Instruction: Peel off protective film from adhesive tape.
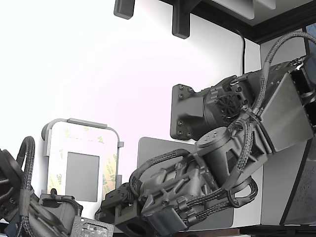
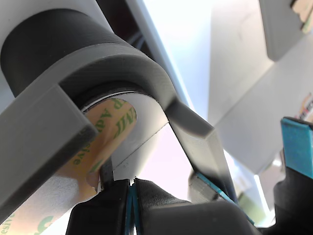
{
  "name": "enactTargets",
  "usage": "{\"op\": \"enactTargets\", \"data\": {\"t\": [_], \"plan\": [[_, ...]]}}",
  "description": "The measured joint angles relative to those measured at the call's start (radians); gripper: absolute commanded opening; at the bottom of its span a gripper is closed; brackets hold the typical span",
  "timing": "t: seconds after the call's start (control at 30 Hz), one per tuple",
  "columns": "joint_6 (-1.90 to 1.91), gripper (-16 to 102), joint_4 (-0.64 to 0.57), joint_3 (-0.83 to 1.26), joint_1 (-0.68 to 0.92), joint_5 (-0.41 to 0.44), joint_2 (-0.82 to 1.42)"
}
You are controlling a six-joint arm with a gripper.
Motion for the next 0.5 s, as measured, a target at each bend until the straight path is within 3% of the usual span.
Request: {"op": "enactTargets", "data": {"t": [0.5], "plan": [[-0.005,-5,-0.041,0.041,-0.008,-0.008,0.017]]}}
